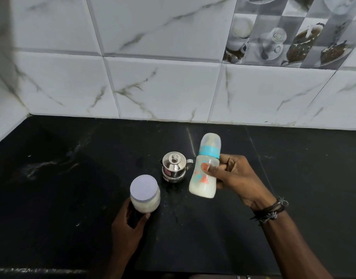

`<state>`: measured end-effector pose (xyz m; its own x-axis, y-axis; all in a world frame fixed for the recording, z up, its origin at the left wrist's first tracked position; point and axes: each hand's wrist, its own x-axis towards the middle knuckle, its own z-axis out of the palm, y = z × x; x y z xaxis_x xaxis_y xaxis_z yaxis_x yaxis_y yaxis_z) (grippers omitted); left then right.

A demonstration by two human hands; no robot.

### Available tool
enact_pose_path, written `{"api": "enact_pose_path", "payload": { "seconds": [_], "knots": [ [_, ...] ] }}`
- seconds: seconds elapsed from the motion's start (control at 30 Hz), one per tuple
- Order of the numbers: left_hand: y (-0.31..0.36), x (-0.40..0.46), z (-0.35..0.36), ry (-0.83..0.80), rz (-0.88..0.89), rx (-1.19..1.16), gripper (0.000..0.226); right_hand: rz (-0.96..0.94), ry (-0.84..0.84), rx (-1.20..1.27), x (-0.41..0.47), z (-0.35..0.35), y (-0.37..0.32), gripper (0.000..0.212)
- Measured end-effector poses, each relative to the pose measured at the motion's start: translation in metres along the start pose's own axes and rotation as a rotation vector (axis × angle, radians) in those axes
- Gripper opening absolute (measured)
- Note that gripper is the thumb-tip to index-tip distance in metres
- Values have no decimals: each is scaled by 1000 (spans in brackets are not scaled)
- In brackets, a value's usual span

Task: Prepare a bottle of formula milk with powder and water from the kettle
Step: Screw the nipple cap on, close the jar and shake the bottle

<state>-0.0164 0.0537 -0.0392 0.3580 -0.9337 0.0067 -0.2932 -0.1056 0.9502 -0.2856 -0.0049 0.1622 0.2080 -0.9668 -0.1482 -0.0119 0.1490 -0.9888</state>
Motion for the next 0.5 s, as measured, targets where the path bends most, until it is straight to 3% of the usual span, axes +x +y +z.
{"api": "enact_pose_path", "payload": {
  "seconds": [0.2, 0.33, 0.5],
  "knots": [
    [0, 0, -1, -2, -6, 0, 70, 54, -66, -41, -2, 0, 1, 37],
    [-1, -1, 0, -4, 0, -5, 70, 0, 17, -7, 0, -1, 0, 27],
    [0, 0, -1, -12, -2, -5, 72, 47, -62, -51, -1, 0, -1, 39]
  ]
}}
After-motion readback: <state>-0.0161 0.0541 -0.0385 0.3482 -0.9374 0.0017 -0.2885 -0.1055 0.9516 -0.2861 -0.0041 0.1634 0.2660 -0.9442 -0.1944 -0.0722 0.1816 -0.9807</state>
